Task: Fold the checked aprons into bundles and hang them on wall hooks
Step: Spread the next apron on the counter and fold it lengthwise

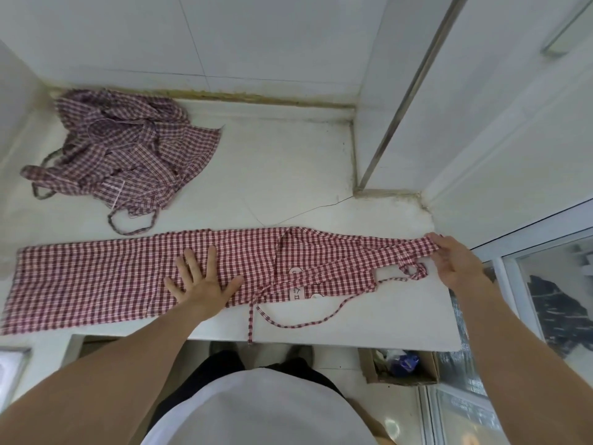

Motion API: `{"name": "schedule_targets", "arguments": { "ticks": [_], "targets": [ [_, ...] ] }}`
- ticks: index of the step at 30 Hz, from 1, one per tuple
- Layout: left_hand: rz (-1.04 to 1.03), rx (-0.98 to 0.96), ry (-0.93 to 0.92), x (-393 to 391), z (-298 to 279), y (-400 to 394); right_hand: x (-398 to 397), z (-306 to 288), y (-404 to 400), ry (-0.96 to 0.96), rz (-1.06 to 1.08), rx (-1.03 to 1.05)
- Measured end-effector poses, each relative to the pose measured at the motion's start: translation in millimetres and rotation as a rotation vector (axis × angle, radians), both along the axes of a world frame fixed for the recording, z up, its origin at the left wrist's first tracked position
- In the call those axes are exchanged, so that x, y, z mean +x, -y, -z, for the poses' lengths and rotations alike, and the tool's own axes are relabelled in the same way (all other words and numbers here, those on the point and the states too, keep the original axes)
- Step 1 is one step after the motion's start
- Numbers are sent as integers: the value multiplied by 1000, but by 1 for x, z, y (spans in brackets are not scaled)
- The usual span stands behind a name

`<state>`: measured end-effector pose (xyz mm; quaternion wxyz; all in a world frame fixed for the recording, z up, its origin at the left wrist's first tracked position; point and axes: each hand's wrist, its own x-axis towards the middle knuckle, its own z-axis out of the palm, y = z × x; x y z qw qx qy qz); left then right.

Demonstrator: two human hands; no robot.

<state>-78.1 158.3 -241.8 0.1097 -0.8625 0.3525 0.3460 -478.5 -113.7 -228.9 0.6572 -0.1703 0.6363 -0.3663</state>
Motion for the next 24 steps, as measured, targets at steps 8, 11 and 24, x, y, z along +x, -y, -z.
{"name": "schedule_targets", "arguments": {
  "ticks": [8, 11, 24],
  "targets": [
    [-2, -3, -2, 1, 1, -1, 6, -1, -9, -517, -162, -143],
    [-3, -4, 1, 1, 0, -1, 21, -3, -11, -828, -287, -233],
    [2, -47, 33, 3, 7, -5, 57, -32, -58, -1164, -325, -685]
  ]
}}
